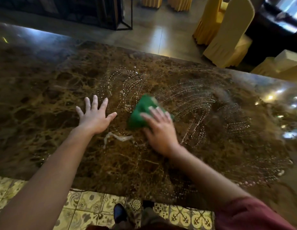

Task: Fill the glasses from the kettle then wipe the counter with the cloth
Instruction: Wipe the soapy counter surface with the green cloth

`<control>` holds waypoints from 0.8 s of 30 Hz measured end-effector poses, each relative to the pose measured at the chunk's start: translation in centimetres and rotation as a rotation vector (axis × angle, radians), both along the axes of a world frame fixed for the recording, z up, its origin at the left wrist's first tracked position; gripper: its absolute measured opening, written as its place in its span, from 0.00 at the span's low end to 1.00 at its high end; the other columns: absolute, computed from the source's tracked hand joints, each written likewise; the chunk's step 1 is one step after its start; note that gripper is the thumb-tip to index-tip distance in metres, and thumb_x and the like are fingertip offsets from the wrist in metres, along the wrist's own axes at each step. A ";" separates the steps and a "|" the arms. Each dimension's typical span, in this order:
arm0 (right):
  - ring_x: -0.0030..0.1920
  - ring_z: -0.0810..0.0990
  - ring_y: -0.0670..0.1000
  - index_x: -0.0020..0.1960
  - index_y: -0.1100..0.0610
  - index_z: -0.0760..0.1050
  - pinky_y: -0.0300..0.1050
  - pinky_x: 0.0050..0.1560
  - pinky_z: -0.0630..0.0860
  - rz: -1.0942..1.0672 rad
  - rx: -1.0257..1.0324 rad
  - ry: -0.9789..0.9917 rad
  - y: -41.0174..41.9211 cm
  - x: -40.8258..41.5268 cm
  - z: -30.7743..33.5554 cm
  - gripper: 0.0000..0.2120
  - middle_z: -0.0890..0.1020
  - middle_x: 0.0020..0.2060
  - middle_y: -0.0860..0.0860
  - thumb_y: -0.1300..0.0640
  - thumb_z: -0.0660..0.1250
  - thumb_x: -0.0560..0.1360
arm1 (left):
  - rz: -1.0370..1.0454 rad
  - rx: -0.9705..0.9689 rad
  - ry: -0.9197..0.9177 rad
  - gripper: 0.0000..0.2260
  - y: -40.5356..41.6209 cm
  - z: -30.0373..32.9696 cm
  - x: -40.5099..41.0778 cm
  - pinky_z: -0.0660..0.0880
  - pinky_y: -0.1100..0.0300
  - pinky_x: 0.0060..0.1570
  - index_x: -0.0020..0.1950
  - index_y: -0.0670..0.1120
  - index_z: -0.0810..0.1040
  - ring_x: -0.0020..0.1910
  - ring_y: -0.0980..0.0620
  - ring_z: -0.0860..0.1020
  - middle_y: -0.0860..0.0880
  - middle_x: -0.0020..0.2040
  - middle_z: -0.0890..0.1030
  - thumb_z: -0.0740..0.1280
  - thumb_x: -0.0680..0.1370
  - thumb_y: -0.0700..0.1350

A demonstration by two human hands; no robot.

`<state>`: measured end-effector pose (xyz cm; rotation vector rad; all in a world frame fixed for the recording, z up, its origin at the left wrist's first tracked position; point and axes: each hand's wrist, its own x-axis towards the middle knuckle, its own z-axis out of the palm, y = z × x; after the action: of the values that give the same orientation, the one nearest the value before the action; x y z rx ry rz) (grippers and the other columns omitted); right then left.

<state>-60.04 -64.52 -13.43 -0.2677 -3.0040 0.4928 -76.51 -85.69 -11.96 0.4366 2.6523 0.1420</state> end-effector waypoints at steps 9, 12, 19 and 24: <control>0.78 0.65 0.60 0.75 0.43 0.68 0.67 0.76 0.60 -0.353 0.070 -0.020 12.4 4.1 -0.1 0.26 0.70 0.78 0.54 0.41 0.60 0.78 | -0.012 0.003 0.043 0.35 -0.1 -0.4 0.2 0.36 0.32 0.76 0.84 0.57 0.42 0.81 0.41 0.33 0.46 0.83 0.36 0.50 0.82 0.69; 0.81 0.58 0.61 0.79 0.45 0.63 0.68 0.79 0.54 -0.724 -0.034 -0.087 17.5 0.1 1.1 0.27 0.62 0.81 0.57 0.43 0.58 0.82 | -0.007 0.004 0.032 0.35 0.1 -0.4 0.1 0.35 0.32 0.76 0.83 0.57 0.42 0.81 0.41 0.33 0.46 0.83 0.36 0.50 0.82 0.68; 0.84 0.50 0.57 0.79 0.40 0.59 0.65 0.81 0.45 0.017 0.020 -0.069 -5.2 3.6 -0.2 0.26 0.57 0.83 0.52 0.44 0.59 0.82 | -0.022 -0.014 0.043 0.35 0.2 -0.8 -0.1 0.36 0.32 0.75 0.84 0.56 0.42 0.81 0.40 0.33 0.45 0.83 0.36 0.49 0.82 0.69; 0.83 0.52 0.54 0.78 0.38 0.62 0.63 0.82 0.45 0.099 0.021 -0.037 -2.5 8.8 -0.3 0.26 0.61 0.82 0.49 0.41 0.60 0.81 | -0.026 -0.007 0.046 0.35 0.0 -0.9 -0.2 0.36 0.32 0.76 0.84 0.56 0.42 0.81 0.41 0.33 0.45 0.83 0.35 0.49 0.82 0.69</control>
<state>-51.21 -67.02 -13.69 -0.1290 -3.0679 0.4695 -76.74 -85.73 -12.91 0.4778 2.6905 0.1159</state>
